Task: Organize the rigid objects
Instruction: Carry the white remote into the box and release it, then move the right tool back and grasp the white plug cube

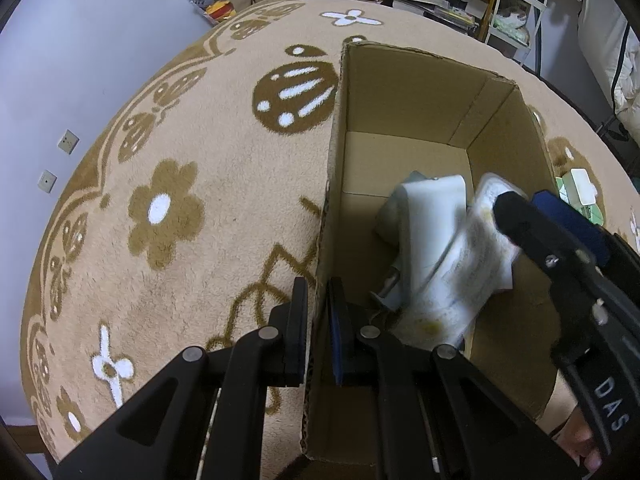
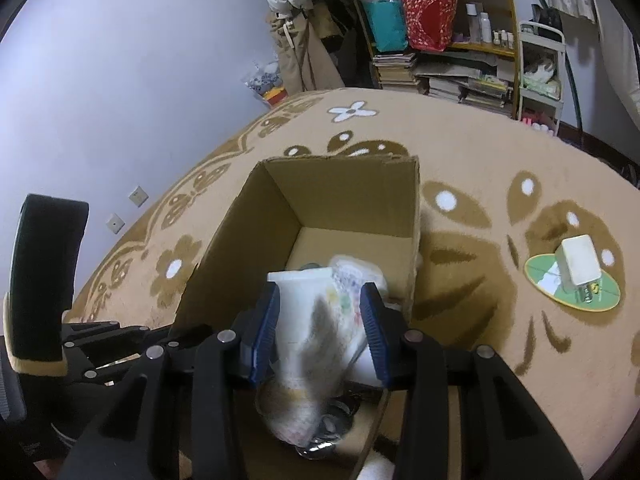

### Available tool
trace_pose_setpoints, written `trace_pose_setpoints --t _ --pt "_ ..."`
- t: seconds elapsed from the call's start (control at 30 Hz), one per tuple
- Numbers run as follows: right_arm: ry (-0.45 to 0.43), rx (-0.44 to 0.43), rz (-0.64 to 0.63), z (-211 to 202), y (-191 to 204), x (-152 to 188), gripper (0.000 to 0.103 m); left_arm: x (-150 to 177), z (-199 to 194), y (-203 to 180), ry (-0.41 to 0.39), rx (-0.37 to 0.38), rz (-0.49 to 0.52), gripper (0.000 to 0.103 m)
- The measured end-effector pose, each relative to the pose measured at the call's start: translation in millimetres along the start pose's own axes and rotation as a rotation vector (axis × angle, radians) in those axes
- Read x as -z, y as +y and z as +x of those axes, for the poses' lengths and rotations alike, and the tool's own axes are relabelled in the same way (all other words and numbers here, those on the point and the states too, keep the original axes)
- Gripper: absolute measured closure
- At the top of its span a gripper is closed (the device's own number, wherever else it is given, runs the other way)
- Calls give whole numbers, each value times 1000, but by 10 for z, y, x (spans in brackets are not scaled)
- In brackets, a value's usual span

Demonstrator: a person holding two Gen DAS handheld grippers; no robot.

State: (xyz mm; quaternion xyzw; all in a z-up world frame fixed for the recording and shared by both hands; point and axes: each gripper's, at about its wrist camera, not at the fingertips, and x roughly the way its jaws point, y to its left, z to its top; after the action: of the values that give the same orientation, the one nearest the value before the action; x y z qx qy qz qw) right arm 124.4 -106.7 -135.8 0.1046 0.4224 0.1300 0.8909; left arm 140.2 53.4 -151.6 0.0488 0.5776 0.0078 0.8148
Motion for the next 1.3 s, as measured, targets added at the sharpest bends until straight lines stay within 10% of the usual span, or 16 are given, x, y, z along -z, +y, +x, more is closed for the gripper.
trace_pose_setpoints --t 0.17,0.53,1.3 --pt "-24 68 -60 -86 21 -43 54 2 -3 -4 0 -3 1 93" --pt "-50 154 -34 -220 -235 -179 8 2 -5 -9 0 -4 0 92" --pt "-73 372 124 -173 -1555 -461 0 -9 -8 -3 1 -3 -1 92"
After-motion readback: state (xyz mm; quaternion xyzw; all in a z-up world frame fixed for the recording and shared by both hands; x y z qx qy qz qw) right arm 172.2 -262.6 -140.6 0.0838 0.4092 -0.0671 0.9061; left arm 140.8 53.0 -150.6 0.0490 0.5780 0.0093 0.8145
